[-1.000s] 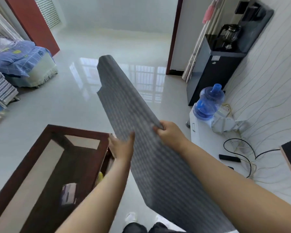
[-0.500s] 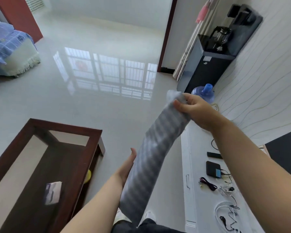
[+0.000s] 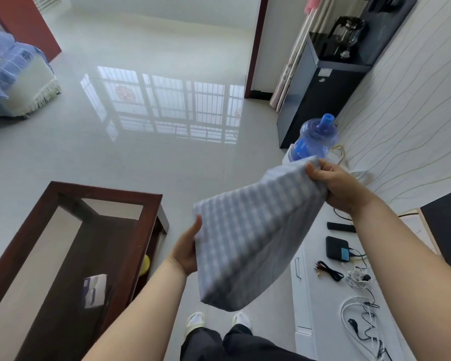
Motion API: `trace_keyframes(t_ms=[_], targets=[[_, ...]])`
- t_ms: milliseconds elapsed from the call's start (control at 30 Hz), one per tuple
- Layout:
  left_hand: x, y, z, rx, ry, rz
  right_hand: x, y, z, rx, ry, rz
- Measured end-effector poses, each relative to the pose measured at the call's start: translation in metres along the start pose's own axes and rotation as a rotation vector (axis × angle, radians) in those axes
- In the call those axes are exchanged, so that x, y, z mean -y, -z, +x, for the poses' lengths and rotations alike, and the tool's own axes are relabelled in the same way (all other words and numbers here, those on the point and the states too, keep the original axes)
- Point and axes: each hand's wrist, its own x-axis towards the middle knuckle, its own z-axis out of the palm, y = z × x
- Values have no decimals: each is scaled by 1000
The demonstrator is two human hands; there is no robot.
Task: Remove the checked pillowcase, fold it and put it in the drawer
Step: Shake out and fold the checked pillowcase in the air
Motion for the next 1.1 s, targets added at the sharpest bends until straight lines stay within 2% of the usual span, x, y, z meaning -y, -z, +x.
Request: trace_keyframes(t_ms=[100,167,200,267,300,400,500,567,667,800,900,967,1100], targets=[[-14,2,-9,36,-48,22,-21,5,-1,-10,-84,45],[-13,8,-11,138,-98,6,-34,7,-1,-44,-117,50],[-10,8,-12,97,-32,-21,-41,7,0,-66,-130,45],[2,24,-10,-172,156,-44,-57,3,5,-103,-154,15],[8,31,-10,-279,172,-2,-66,1,8,-128,-171,-25],[6,38,-6,-439,145,208,-82,-3,14,-209,-252,-116],[-7,34,4,-614,-13,454,-97,4,21,-238,-377,-236],[-11,31,11,-681,-76,548,-109,10,25,-331,-471,-387],[-13,23,10,-687,-45,557,-125,10,28,-479,-562,-488],[-13,29,-1,-676,73,409,-141,1,24,-432,-586,-584],[-6,38,-10,-654,240,295,-151,-2,24,-424,-551,-614],[-5,42,-11,-680,283,310,-149,-4,29,-403,-506,-601],[-22,45,-6,-837,104,441,-138,-9,42,-378,-481,-330]])
